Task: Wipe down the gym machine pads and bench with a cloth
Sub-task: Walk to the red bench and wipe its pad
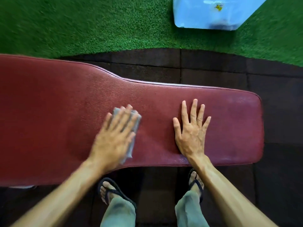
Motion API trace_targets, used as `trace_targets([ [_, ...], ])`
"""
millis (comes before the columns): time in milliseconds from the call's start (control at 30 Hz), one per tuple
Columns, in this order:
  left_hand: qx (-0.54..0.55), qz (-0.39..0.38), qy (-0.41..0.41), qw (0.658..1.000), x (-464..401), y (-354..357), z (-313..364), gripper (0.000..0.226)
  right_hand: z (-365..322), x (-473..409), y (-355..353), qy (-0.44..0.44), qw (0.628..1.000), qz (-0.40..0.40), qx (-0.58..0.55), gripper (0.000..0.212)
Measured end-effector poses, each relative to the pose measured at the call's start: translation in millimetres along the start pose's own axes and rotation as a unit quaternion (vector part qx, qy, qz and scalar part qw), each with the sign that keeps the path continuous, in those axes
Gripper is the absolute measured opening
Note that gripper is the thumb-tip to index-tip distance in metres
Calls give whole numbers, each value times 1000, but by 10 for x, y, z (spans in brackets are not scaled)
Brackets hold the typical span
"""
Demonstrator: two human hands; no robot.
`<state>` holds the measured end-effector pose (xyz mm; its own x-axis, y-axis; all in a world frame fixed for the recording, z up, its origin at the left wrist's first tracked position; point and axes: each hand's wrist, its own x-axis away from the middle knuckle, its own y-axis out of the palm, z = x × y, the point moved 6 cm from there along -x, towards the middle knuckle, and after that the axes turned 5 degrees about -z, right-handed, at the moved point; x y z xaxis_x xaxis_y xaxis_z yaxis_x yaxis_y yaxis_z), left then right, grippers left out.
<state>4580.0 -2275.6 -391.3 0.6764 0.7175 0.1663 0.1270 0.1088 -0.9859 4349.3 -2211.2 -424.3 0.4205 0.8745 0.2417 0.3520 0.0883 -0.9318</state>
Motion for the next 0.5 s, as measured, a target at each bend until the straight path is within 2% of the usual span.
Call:
trace_targets([
  [100,32,30,-84,996,-687,-113,-506,61,-275,94,67,-9,1000,-1,25,63],
  [167,65,36,-108,991,-1088,-186,-337,61,-413,110,105,6,1000,4,26,63],
  [200,75,42,-93,992,-1132,-199,-173,61,-446,113,114,16,1000,3,24,64],
  [267,76,24,-27,996,-806,-157,181,62,-466,113,118,22,999,8,30,65],
  [333,68,4,-5,998,-107,-74,265,63,-471,116,127,12,999,9,42,66],
  [400,52,1,-25,998,410,-65,12,65,-488,118,122,4,999,3,46,67],
  [500,11,0,-81,997,69,-68,-672,63,-607,106,128,-30,998,-8,57,68],
])
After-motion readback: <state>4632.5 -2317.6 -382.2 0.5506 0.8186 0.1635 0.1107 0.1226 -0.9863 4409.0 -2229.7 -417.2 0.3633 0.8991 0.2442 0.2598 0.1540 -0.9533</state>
